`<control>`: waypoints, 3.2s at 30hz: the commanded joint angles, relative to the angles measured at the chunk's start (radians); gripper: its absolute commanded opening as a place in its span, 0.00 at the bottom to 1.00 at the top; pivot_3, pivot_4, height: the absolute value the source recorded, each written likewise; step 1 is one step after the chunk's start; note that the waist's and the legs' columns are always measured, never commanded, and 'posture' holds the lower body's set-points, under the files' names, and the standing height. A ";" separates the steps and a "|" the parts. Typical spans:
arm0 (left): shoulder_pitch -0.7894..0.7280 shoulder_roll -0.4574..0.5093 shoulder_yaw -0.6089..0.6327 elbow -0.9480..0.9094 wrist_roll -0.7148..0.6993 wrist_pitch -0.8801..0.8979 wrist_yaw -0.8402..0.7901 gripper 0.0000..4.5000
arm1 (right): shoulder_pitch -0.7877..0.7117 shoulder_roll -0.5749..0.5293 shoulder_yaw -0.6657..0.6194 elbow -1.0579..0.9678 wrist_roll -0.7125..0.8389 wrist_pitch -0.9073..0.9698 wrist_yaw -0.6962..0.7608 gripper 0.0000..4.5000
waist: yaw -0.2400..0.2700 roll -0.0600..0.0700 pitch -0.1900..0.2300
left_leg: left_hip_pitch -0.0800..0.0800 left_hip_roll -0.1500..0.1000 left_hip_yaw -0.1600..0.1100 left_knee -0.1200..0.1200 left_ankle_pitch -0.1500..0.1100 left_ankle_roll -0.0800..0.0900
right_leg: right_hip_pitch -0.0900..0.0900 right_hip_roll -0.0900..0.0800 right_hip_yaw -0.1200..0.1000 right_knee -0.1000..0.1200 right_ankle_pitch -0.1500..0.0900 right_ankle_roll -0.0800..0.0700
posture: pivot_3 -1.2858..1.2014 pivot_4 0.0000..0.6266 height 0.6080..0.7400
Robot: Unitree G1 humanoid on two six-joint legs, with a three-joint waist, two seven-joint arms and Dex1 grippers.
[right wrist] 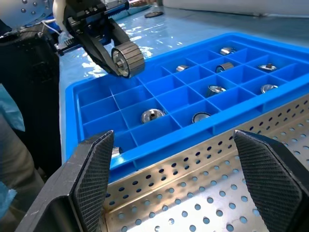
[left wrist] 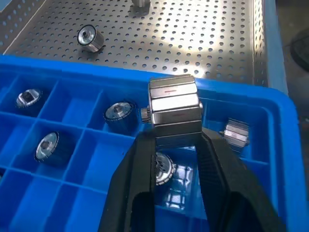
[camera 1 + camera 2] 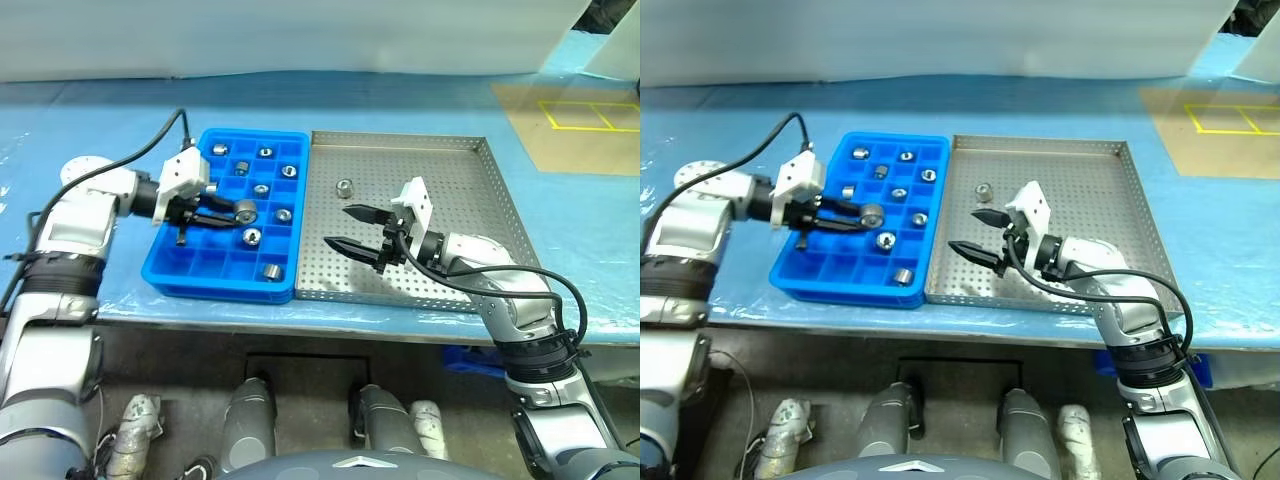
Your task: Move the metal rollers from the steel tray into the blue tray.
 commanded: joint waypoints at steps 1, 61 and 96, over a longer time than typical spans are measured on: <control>0.123 0.100 0.083 -0.178 -0.091 0.127 0.000 0.18 | -0.032 0.023 0.017 -0.010 0.005 -0.017 0.022 0.91 | -0.003 0.000 0.000 | 0.000 0.000 0.000 -0.001 0.001 -0.001 | -0.001 0.000 0.000 0.001 0.000 0.000 | 0.49 0.24 1.00; 0.025 -0.085 0.009 0.278 0.055 -0.154 0.498 0.18 | -0.131 0.157 0.015 -0.068 0.033 0.018 -0.073 0.91 | 0.029 -0.003 -0.001 | 0.004 0.006 -0.004 -0.001 0.009 -0.015 | -0.004 0.013 -0.001 0.016 -0.004 -0.007 | 0.48 0.24 1.00; -0.062 -0.166 -0.009 0.395 0.111 -0.205 0.575 0.69 | -0.113 0.143 0.016 -0.090 0.038 0.026 -0.093 0.91 | 0.030 -0.003 -0.001 | 0.004 0.006 -0.004 0.001 0.009 -0.015 | -0.003 0.013 -0.002 0.017 -0.004 -0.007 | 0.47 0.24 1.00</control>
